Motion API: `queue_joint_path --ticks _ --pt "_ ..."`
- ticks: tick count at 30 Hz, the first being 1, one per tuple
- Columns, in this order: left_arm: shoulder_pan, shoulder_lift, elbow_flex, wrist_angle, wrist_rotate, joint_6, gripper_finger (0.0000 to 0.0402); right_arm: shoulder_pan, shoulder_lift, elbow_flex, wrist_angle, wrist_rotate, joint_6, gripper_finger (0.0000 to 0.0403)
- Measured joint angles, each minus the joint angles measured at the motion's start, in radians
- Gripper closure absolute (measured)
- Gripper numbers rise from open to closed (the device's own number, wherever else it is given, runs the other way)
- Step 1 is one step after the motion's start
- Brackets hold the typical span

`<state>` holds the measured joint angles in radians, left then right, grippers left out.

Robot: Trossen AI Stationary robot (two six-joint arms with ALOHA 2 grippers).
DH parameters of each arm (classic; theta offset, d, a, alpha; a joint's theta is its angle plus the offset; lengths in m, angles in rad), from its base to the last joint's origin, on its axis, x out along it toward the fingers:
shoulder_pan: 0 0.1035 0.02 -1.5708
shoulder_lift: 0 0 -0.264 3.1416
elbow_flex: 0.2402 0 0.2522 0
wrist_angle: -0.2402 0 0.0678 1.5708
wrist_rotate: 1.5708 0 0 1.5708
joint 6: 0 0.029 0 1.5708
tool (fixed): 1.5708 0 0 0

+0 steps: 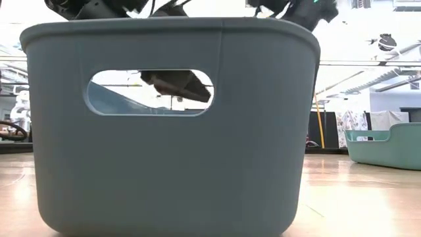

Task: Sort rubber bands into baskets
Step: Put the green rubber band into the green bin

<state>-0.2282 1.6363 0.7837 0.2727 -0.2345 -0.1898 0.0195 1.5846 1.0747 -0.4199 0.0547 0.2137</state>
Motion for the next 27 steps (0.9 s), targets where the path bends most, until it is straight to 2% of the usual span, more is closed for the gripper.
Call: queue_joint_path --ticks 8,12,22,27 --pt "0.061 0.005 0.029 0.12 0.057 0.049 0.0226 0.008 -0.188 -0.003 -0.326 0.025 0.08 0.0403" --pt "0.087 0.037 0.082 0.16 0.093 0.05 0.0226 0.02 -0.284 -0.058 -0.428 0.029 0.152 0.0403" --pt "0.093 0.106 0.224 0.178 0.134 0.126 0.0226 0.028 -0.547 -0.346 -0.48 0.033 0.364 0.0402" --pt "0.094 0.139 0.263 0.159 0.137 0.126 0.0226 0.028 -0.634 -0.456 -0.488 0.025 0.431 0.0402"
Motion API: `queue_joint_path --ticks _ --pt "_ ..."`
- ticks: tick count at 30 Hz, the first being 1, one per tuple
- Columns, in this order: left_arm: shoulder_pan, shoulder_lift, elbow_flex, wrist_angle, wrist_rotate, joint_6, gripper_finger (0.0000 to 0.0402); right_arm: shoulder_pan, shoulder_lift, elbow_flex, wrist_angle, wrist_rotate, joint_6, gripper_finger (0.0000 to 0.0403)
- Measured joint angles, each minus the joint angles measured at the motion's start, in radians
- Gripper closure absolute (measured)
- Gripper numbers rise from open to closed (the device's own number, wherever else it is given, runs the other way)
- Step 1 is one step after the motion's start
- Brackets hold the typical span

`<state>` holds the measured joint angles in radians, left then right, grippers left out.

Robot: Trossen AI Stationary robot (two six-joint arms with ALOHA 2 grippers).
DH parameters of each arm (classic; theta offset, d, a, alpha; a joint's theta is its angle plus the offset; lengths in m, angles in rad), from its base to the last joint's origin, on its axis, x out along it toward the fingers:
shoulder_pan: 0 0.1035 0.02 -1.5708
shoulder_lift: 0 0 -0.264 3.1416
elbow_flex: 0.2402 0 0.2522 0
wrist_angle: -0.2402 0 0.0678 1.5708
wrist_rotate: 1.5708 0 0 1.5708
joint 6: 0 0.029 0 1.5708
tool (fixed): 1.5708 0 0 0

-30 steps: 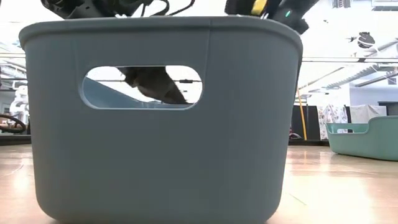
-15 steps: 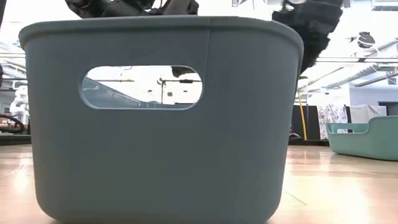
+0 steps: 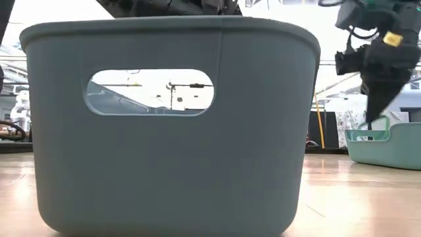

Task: Sort rubber bands into baskets
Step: Put the green rubber band into the green bin, then return to Home Position

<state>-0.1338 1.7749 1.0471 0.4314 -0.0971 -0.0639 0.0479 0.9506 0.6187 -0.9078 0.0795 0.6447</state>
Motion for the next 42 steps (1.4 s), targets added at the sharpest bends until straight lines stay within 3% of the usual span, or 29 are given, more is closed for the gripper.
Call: queue_joint_path --ticks 15,26,42 --pt "0.014 0.006 0.007 -0.004 0.0 -0.007 0.0226 0.0 -0.041 -0.093 -0.014 0.0 0.051 0.0401" --pt "0.014 0.006 0.007 -0.008 0.0 -0.006 0.0226 0.0 -0.041 -0.091 -0.015 -0.001 0.051 0.0352" --pt "0.015 -0.05 0.006 -0.085 0.015 -0.008 0.0226 0.0 -0.041 0.084 -0.085 -0.002 0.024 0.0318"
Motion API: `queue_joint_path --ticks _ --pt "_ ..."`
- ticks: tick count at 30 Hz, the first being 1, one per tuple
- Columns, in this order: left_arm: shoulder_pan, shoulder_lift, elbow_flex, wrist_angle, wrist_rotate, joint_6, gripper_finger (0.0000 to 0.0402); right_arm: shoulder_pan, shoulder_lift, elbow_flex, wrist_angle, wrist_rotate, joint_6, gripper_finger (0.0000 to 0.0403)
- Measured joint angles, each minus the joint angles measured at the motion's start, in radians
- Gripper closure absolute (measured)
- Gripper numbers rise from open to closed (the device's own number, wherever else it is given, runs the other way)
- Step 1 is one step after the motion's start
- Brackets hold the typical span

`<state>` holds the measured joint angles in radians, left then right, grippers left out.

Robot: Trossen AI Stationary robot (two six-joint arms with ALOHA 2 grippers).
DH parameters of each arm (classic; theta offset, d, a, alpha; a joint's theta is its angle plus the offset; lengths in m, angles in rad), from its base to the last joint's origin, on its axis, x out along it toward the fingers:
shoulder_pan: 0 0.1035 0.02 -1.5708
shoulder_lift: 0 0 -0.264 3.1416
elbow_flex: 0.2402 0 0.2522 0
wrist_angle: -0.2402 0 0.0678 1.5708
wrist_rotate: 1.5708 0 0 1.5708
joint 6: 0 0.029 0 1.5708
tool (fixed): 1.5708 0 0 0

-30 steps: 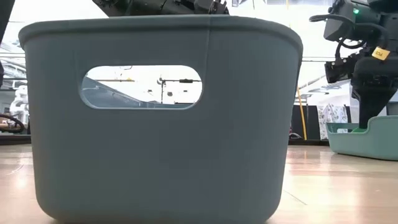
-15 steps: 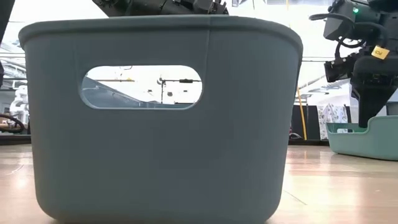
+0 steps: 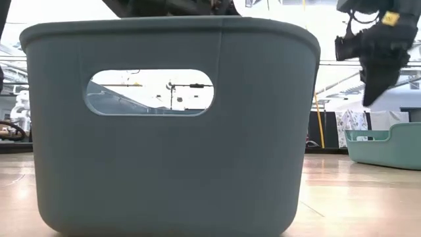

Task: Sort rubber bands into baskets
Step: Return to Home Position

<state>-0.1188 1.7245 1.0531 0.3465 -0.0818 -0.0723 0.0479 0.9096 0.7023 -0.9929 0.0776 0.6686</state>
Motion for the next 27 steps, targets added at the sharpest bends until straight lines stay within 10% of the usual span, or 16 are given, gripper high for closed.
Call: queue_joint_path --ticks 13,27 --pt "-0.001 -0.185 0.0 -0.151 0.0 -0.01 0.0226 0.0 -0.001 0.188 0.116 0.0 -0.028 0.0318" --pt "-0.001 -0.436 0.0 -0.398 -0.001 -0.026 0.0226 0.0 0.009 0.23 0.645 0.0 -0.171 0.0319"
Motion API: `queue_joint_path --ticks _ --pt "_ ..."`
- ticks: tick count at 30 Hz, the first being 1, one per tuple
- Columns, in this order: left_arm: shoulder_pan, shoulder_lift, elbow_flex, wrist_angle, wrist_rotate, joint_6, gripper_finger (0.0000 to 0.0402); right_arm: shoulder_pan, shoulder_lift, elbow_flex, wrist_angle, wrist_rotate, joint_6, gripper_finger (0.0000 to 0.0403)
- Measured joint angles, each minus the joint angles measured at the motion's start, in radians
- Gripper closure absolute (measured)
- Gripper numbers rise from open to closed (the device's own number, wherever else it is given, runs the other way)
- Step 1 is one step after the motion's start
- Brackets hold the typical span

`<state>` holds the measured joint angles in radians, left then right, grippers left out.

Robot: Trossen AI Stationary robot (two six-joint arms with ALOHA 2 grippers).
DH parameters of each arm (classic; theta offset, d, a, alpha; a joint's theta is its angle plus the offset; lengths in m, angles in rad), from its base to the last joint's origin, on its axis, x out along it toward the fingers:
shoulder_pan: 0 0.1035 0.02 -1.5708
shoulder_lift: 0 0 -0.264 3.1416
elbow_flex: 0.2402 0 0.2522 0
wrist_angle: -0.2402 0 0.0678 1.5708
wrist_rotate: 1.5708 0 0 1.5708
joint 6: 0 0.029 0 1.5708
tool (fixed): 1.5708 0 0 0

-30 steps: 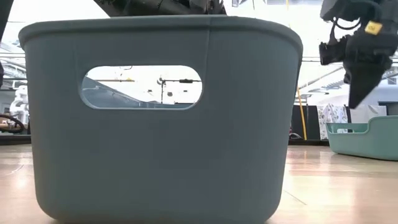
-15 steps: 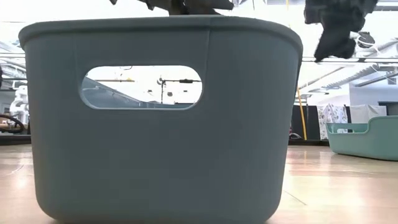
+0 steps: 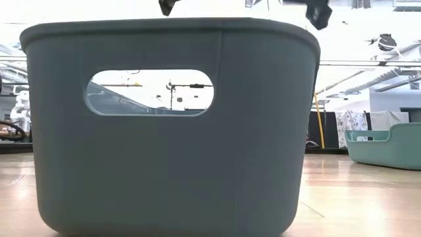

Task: Sort rubber bands into baskets
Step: Return to Home Position

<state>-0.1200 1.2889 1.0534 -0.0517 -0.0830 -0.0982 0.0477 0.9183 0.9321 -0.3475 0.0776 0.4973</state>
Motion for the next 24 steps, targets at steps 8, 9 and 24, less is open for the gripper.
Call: queue_joint_path --ticks 8,9,24 --pt "0.0 -0.135 0.0 -0.159 -0.012 0.0 0.0226 0.0 0.057 0.0 0.192 -0.004 -0.035 0.0319" --pt "0.0 -0.152 0.0 -0.183 -0.02 -0.001 0.0226 0.0 0.067 0.0 0.207 -0.005 -0.034 0.0319" --pt "0.0 -0.593 -0.227 -0.297 -0.197 -0.08 0.0226 0.0 0.021 0.0 0.093 -0.105 -0.04 0.0319"
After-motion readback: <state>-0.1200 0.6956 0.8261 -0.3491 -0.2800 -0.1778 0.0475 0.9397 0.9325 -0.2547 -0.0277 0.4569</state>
